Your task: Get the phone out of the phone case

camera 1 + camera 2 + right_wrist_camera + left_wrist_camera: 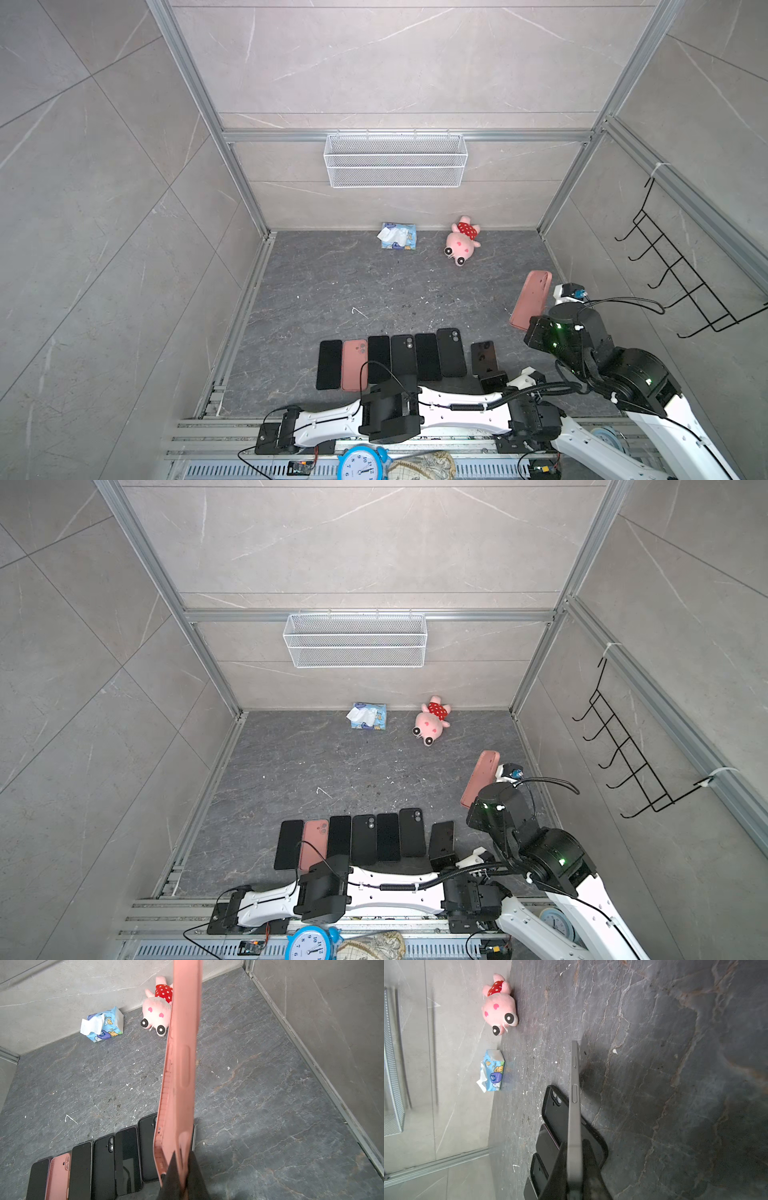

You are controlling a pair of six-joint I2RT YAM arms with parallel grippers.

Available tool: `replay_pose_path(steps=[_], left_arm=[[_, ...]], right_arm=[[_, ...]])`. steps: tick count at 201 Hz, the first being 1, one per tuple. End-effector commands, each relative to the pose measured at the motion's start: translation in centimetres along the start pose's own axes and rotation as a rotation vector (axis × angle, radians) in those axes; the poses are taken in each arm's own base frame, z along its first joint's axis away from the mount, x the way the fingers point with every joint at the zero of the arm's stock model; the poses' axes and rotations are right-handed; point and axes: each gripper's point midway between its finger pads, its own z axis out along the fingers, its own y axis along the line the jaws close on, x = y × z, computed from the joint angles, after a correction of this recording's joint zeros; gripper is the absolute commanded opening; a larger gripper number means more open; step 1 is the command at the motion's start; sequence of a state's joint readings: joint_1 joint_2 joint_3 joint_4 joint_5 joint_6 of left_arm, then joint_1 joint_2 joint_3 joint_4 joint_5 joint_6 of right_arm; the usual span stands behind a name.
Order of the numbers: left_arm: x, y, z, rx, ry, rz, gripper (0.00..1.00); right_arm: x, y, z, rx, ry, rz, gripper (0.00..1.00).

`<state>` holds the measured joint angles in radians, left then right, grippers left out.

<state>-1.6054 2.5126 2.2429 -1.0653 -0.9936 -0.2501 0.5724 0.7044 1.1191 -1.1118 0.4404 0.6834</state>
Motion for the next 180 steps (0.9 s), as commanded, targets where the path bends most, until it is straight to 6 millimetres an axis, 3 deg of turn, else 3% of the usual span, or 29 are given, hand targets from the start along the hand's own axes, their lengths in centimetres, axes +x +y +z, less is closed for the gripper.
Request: replay_pose_path(steps=[1,44,66,103,120,127,145,153,157,164,167,180], left_arm=[[1.6,0.0,1.3,-0.042,0.07,0.074,0.0],[2.4,-1.5,3.1,-0.025,0.112,0.12,0.0],[2.2,-2.7,3.4,0.008,0.097,0.109,0.23],[1.9,-2.9,3.1,0.034,0.073,0.047,0.46],[1.3,-2.3,2.4,0.049,0.046,-0.002,0.56],[0.9,-1.8,1.9,0.054,0.03,-0.027,0.67],[0.0,-0.4,0.4,0.077,-0.02,-0.098,0.79],[-0.2,0.1,-0.3,0.095,-0.04,-0.135,0.88],[-0.4,0.4,-0.8,0.108,-0.053,-0.156,0.99],[-0.4,0.3,-1.2,0.126,-0.071,-0.178,1.0],[-0.9,1.4,-2.2,0.136,-0.097,-0.212,1.0],[-1.1,2.2,-3.6,0.163,-0.141,-0.259,1.0]], right_arm=[[0.0,-0.1,-0.5,-0.012,-0.001,-0.007,0.0],[1.0,0.4,0.1,-0.033,0.043,-0.011,0.0],[1.6,0.7,0.5,-0.043,0.069,-0.014,0.0],[1.5,0.8,0.3,-0.046,0.074,-0.016,0.01],[1.2,0.7,0.1,-0.039,0.074,-0.023,0.04],[1.1,0.7,0.0,-0.034,0.072,-0.024,0.05],[0.8,0.6,-0.2,-0.024,0.069,-0.023,0.07],[0.7,0.6,-0.4,-0.023,0.067,-0.02,0.07],[0.6,0.5,-0.4,-0.02,0.067,-0.019,0.07],[0.4,0.5,-0.5,-0.013,0.065,-0.02,0.07],[0.4,0.4,-0.6,-0.009,0.063,-0.02,0.07],[-0.1,0.2,-0.9,0.002,0.055,-0.018,0.07]])
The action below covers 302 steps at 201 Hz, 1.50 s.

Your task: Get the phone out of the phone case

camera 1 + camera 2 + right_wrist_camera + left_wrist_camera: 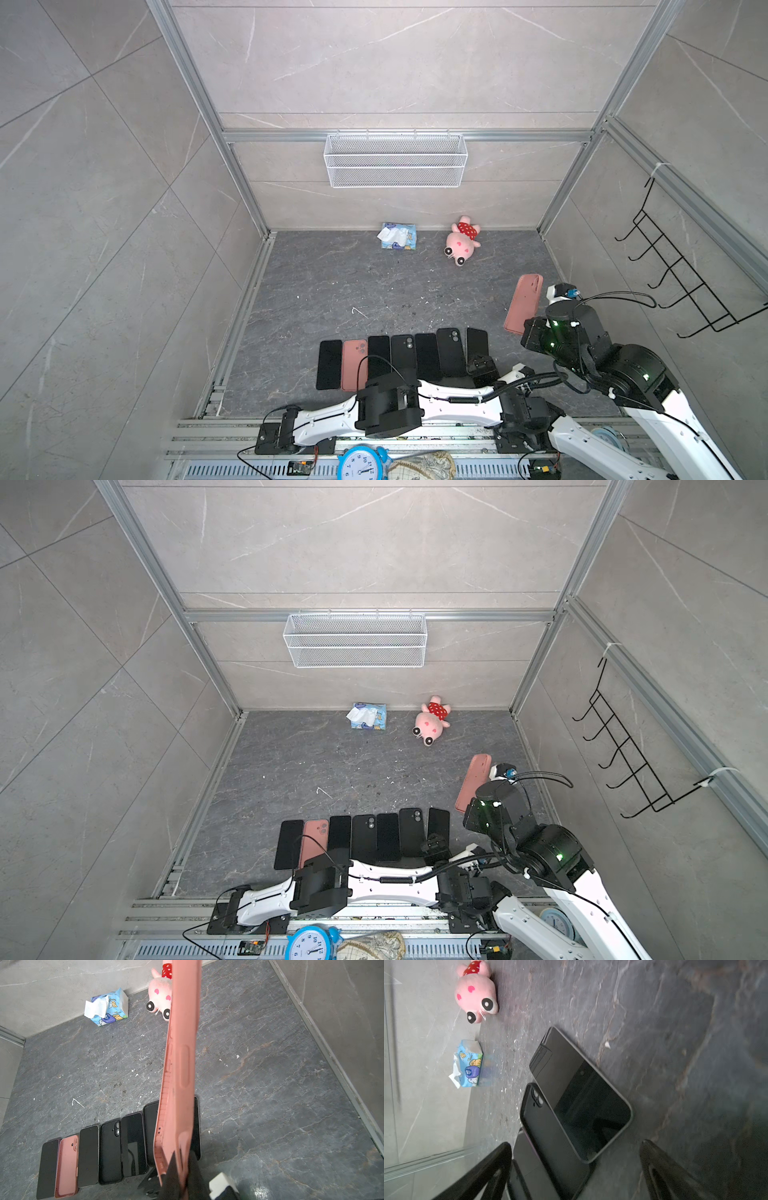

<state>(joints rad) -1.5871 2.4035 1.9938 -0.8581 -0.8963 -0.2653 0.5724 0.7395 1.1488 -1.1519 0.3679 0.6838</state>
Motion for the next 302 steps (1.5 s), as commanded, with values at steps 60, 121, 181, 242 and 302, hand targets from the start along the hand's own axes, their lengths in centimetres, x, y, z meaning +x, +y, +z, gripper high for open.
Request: replay_pose_path(steps=[60,121,181,242,302], left_arm=[[1.9,8.9,-9.3,0.134,-0.281,-0.422,1.0],[14.2,16.7,-10.3,0.119,-0.267,-0.654,1.0],[20.9,22.8,-11.1,0.084,-0.269,-0.805,1.0],[23.0,25.2,-10.0,0.124,-0.232,-0.92,1.0],[21.4,24.9,-8.1,0.186,-0.21,-0.943,1.0]], right_arm=[[-5.0,-1.5,-5.2,0.071,-0.126,0.046,0.05],[2.1,-1.3,1.6,0.114,0.093,0.087,0.0],[9.2,-5.1,7.9,0.35,0.244,0.062,0.0],[14.9,-5.6,12.3,0.395,0.401,0.018,0.0],[17.4,-7.6,14.0,0.545,0.478,-0.03,0.1]])
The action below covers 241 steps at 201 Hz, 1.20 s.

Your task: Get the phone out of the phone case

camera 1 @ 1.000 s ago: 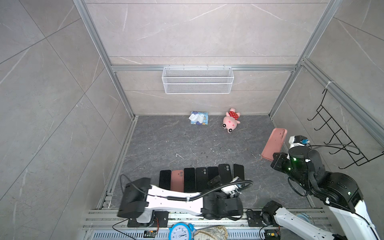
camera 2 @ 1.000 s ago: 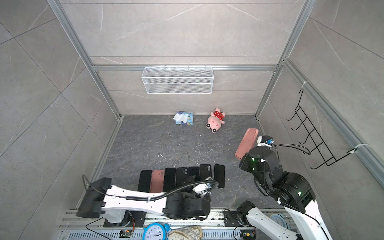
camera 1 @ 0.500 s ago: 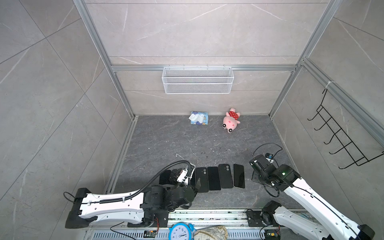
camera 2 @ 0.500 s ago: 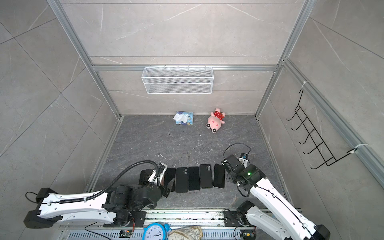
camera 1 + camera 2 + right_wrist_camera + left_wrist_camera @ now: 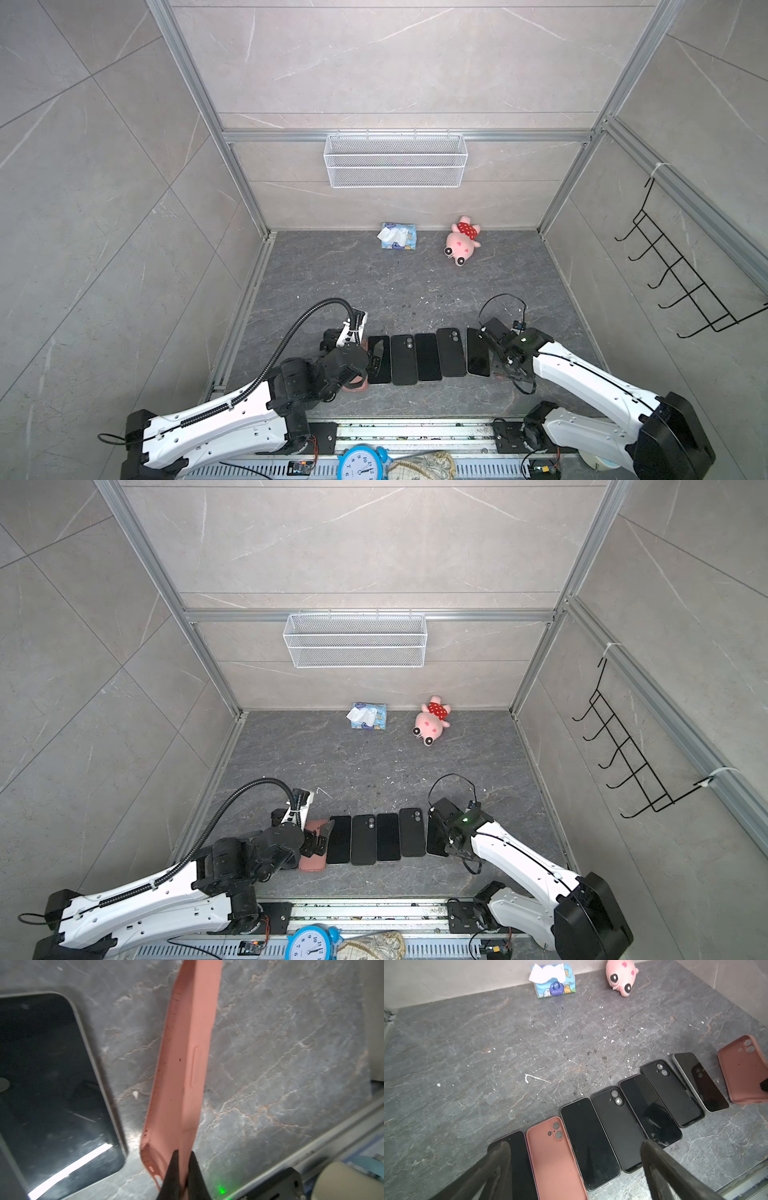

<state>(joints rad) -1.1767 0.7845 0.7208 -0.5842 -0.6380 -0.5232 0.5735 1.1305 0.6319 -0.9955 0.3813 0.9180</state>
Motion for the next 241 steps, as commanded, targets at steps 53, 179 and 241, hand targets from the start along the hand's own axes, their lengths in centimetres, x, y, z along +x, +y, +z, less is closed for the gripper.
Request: replay_pose_path(steps=[53,179,241], left_arm=[[-0.3,-2.4,2.4,0.121,0.033,-0.037,1.0],[0.1,-2.5,2.3,0.174,0.043,-0.077,1.0],[-0.1,-1.2,0.5,0.168,0.02,-0.109,0.99]], right_arm=[[-1.2,-0.3,1.1,0.177,-0.026,0.008,0.1],[-5.5,1.4,-1.8,0.016,-0.156,0.129,0.74],[-7.1,0.1,2.8,0.046,-0.044,0.202,0.36]])
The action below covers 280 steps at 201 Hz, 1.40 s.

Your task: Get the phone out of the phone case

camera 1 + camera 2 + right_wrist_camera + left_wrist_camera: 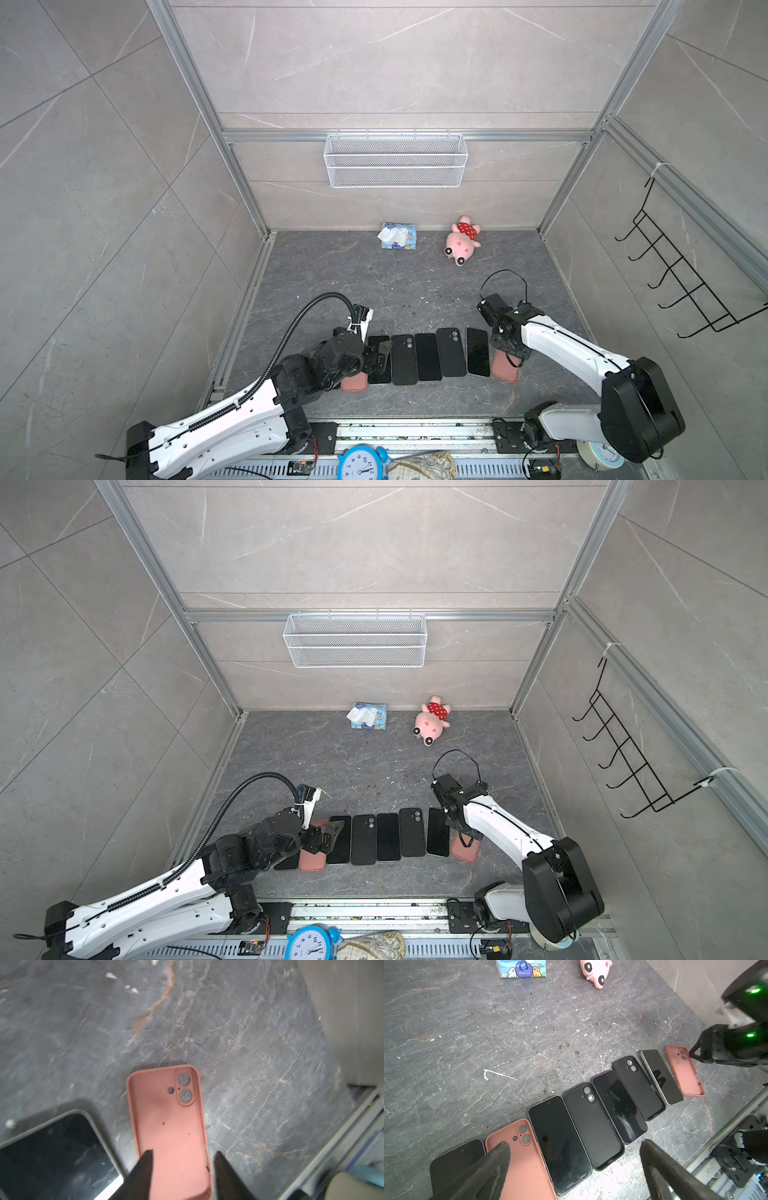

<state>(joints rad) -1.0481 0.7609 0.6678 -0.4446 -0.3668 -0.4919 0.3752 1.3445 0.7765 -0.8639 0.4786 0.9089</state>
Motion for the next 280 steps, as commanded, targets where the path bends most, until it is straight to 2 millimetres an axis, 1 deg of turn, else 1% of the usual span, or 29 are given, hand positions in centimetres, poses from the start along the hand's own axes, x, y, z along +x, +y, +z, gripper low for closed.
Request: replay_pose_path(steps=[1,13,22,46,74,105,126,153,167,196,219,224,234,242,253,270,280], left_arm=[[-0.2,0.6,-0.7,-0.011,-0.012,-0.017,0.99],[-0.1,0.7,-0.9,-0.013,-0.012,-0.017,0.99],[-0.1,0.8,-1.0,-0.015,-0.012,-0.017,0.99],[-0.1,0.9,-1.3,-0.009,-0.015,-0.019,0.99],[0.0,1.3,-1.9,-0.012,-0.022,-0.029,0.99],[0.1,1.8,-2.5,-0.024,-0.03,-0.031,1.0],[0.0,1.9,-2.6,-0.026,-0.032,-0.03,0.99],[-0.1,1.8,-2.5,-0.027,-0.036,-0.025,0.99],[-0.1,1.7,-2.3,-0.026,-0.033,-0.022,0.99],[0.1,1.5,-1.9,-0.024,-0.022,-0.024,0.99],[0.3,1.4,-1.7,-0.017,-0.019,-0.033,0.99],[0.2,1.4,-1.7,-0.018,-0.02,-0.035,0.99],[0.3,1.3,-1.6,-0.017,-0.017,-0.037,0.99],[0.2,1.3,-1.6,-0.018,-0.016,-0.038,0.99],[0.3,1.3,-1.6,-0.02,-0.012,-0.038,0.99],[0.2,1.2,-1.5,-0.022,-0.011,-0.039,0.99],[0.2,1.2,-1.5,-0.023,-0.009,-0.038,0.99]], right_arm=[[0.0,0.3,1.6,-0.037,0.029,0.007,0.36],[0.1,0.3,2.6,-0.04,0.062,0.01,0.34],[-0.2,0.6,2.9,-0.041,0.079,-0.004,0.33],[-1.0,1.7,3.5,-0.025,0.091,-0.046,0.38],[-0.8,3.1,5.1,0.001,0.16,-0.111,0.4],[-0.9,4.4,5.6,-0.031,0.168,-0.116,0.4],[-0.7,5.4,5.0,-0.078,0.16,-0.148,0.43],[0.0,6.9,4.0,-0.137,0.154,-0.237,0.48],[0.4,7.1,3.8,-0.13,0.157,-0.275,0.49],[0.8,8.0,3.2,-0.145,0.15,-0.337,0.52],[1.1,8.0,2.7,-0.15,0.139,-0.355,0.55],[1.1,7.7,2.6,-0.14,0.132,-0.346,0.55],[0.4,6.3,2.3,-0.089,0.1,-0.315,0.55],[-0.1,5.3,1.7,-0.056,0.068,-0.298,0.56],[-0.7,4.8,0.6,-0.068,0.028,-0.271,0.57],[-1.1,5.1,-1.8,-0.15,-0.045,-0.247,0.57],[-0.7,5.9,-3.3,-0.22,-0.068,-0.254,0.57]])
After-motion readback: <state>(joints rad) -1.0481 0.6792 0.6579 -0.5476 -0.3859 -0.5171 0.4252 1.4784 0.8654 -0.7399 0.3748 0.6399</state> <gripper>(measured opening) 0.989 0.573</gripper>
